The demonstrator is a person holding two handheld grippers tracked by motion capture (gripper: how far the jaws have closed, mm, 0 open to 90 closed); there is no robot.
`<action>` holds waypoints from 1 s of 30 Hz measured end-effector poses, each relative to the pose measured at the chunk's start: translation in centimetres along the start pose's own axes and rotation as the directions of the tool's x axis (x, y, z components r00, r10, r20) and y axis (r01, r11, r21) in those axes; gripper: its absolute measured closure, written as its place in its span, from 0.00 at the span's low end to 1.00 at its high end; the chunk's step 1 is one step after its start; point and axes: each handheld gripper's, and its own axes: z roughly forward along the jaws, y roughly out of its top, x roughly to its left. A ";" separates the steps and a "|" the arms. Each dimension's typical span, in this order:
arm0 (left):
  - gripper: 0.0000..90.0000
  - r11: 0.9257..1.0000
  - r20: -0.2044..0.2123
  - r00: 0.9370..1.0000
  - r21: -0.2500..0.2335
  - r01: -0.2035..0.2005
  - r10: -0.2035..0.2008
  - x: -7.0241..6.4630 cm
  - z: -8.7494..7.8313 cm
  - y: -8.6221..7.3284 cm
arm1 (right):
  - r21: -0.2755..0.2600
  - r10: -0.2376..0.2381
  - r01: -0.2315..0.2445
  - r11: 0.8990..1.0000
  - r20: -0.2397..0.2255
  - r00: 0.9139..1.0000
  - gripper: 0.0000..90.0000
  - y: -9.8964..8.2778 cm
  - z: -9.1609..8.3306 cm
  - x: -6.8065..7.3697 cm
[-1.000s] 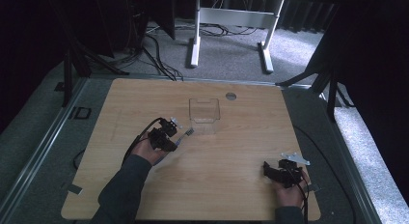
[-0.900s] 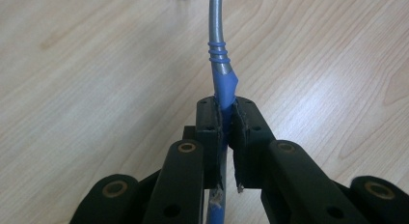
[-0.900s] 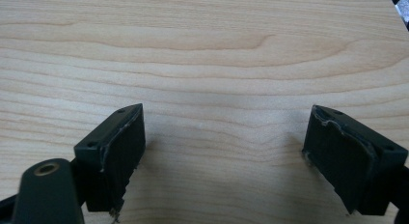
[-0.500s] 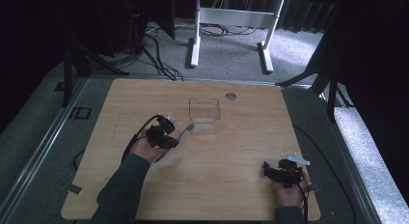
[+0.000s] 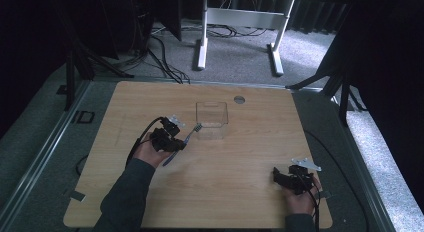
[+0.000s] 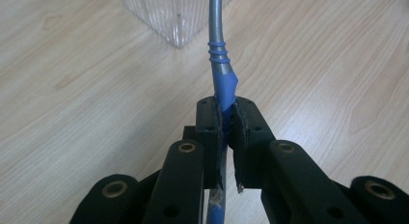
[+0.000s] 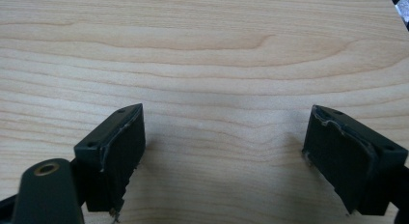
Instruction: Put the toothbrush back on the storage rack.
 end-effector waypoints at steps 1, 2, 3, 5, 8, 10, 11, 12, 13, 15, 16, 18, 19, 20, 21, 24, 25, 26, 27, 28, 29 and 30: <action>0.91 1.000 0.001 1.000 -0.007 0.001 -0.001 0.0 -0.1 0.0 | 0.000 0.000 0.000 1.000 0.000 1.000 0.16 0.0 0.0 0.0; 0.91 1.000 0.001 1.000 -0.017 0.002 -0.002 0.0 -0.1 0.0 | 0.000 0.000 0.000 1.000 0.000 1.000 0.16 0.0 0.0 0.0; 0.91 1.000 0.002 1.000 -0.025 0.005 -0.005 0.0 -0.2 0.0 | 0.000 0.000 0.000 1.000 0.000 1.000 0.16 0.0 0.0 0.0; 0.91 0.999 0.002 1.000 -0.040 0.005 -0.005 0.0 -0.4 0.0 | 0.000 0.000 0.000 1.000 0.000 1.000 0.16 0.0 0.0 0.0; 0.91 0.998 -0.005 1.000 -0.060 0.009 -0.009 -0.1 -0.6 0.1 | 0.000 0.000 0.000 1.000 0.000 1.000 0.16 0.0 0.0 0.0; 0.91 0.997 -0.008 1.000 -0.070 0.009 -0.009 -0.1 -0.8 0.1 | 0.000 0.000 0.000 1.000 0.000 1.000 0.16 0.0 0.0 0.0; 0.91 0.997 -0.009 1.000 -0.075 0.008 -0.009 -0.1 -0.8 0.1 | 0.000 0.000 0.000 1.000 0.000 1.000 0.16 0.0 0.0 0.0; 0.91 0.997 -0.007 1.000 -0.080 0.009 -0.009 0.0 -0.9 0.1 | 0.000 0.000 0.000 1.000 0.000 1.000 0.16 0.0 0.0 0.0; 0.91 0.996 -0.008 1.000 -0.084 0.010 -0.011 -0.1 -0.9 0.1 | 0.000 0.000 0.000 1.000 0.000 1.000 0.16 0.0 0.0 0.0; 0.91 0.996 -0.009 1.000 -0.093 0.011 -0.012 -0.1 -1.0 0.1 | 0.000 0.000 0.000 1.000 0.000 1.000 0.16 0.0 0.0 0.0; 0.91 0.995 -0.007 1.000 -0.100 0.015 -0.016 -0.1 -1.0 0.1 | 0.000 0.000 0.000 1.000 0.000 1.000 0.16 0.0 0.0 0.0; 0.91 0.994 -0.011 1.000 -0.109 0.013 -0.015 -0.1 -1.1 0.2 | 0.000 0.000 0.000 1.000 0.000 1.000 0.16 0.0 0.0 0.0; 0.91 0.993 -0.013 1.000 -0.113 0.014 -0.016 -0.1 -1.1 0.2 | 0.000 0.000 0.000 1.000 0.000 1.000 0.16 0.0 0.0 0.0; 0.91 0.993 -0.014 1.000 -0.118 0.016 -0.018 -0.1 -1.1 0.2 | 0.000 0.000 0.000 1.000 0.000 1.000 0.16 0.0 0.0 0.0; 0.91 0.992 -0.012 1.000 -0.124 0.021 -0.022 -0.1 -1.1 0.2 | 0.000 0.000 0.000 1.000 0.000 1.000 0.16 0.0 0.0 0.0; 0.91 0.991 -0.011 1.000 -0.134 0.021 -0.023 -0.2 -1.2 0.3 | 0.000 0.000 0.000 1.000 0.000 1.000 0.16 0.0 0.0 0.0; 0.91 0.990 -0.009 1.000 -0.138 0.023 -0.024 -0.2 -1.2 0.4 | 0.000 0.001 -0.001 1.000 0.000 1.000 0.16 0.0 0.0 0.0; 0.91 0.990 -0.007 1.000 -0.141 0.025 -0.026 -0.2 -1.2 0.4 | 0.000 0.000 0.000 1.000 0.000 1.000 0.16 0.0 0.0 0.0; 0.91 0.990 -0.007 1.000 -0.142 0.025 -0.026 -0.2 -1.2 0.4 | 0.000 0.000 0.000 1.000 0.000 1.000 0.16 0.0 0.0 0.0; 0.91 0.990 -0.006 1.000 -0.141 0.024 -0.025 -0.2 -1.2 0.5 | 0.000 0.001 -0.001 1.000 0.000 1.000 0.16 0.0 0.0 0.0; 0.91 0.989 -0.007 1.000 -0.143 0.023 -0.025 -0.2 -1.2 0.5 | 0.000 0.000 0.000 1.000 0.000 1.000 0.16 0.0 0.0 0.0; 0.91 0.989 -0.008 1.000 -0.145 0.024 -0.025 -0.2 -1.2 0.5 | 0.000 0.000 0.000 1.000 0.000 1.000 0.16 0.0 0.0 0.0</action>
